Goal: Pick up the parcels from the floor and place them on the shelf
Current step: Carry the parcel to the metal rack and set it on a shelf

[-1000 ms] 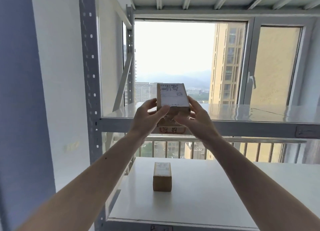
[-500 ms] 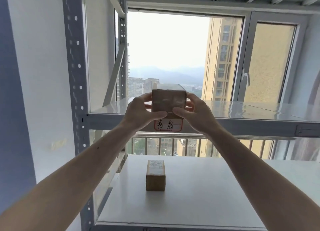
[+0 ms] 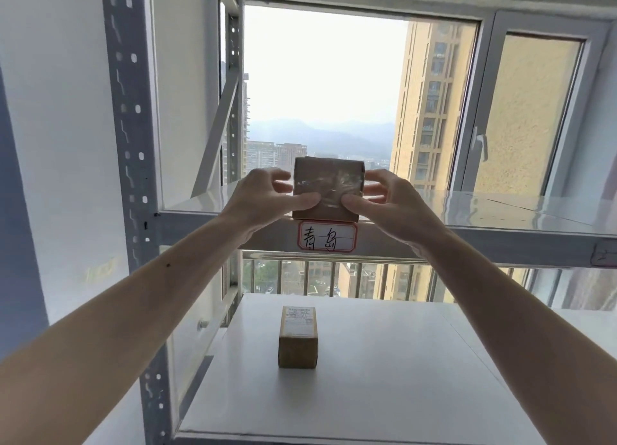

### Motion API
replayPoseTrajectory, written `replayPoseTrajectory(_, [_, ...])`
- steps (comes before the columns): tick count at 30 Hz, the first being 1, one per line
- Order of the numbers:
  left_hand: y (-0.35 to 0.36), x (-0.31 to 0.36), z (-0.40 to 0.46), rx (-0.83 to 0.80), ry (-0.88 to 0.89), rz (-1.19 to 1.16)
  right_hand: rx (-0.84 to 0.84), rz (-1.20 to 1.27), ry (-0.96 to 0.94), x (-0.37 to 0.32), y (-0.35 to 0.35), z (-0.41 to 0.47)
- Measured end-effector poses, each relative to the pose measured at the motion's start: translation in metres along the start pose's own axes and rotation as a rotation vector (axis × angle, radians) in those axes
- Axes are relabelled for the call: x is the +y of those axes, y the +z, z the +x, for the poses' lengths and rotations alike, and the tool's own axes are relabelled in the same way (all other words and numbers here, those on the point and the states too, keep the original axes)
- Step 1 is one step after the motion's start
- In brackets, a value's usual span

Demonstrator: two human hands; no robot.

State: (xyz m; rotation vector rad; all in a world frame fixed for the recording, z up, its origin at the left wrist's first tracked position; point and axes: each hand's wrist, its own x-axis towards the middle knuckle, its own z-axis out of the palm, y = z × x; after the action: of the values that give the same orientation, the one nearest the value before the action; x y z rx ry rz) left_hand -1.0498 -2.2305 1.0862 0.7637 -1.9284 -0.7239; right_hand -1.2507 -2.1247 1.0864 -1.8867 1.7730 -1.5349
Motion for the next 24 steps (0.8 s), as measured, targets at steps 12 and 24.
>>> replayPoseTrajectory(12, [0.007, -0.009, 0.042, 0.0, 0.003, 0.21, 0.023, -0.155, 0.011, 0.005, 0.012, 0.043])
replayPoseTrajectory(24, [0.016, -0.011, 0.082, -0.043, -0.065, 0.394, 0.001, -0.27, 0.118, 0.013, 0.031, 0.088])
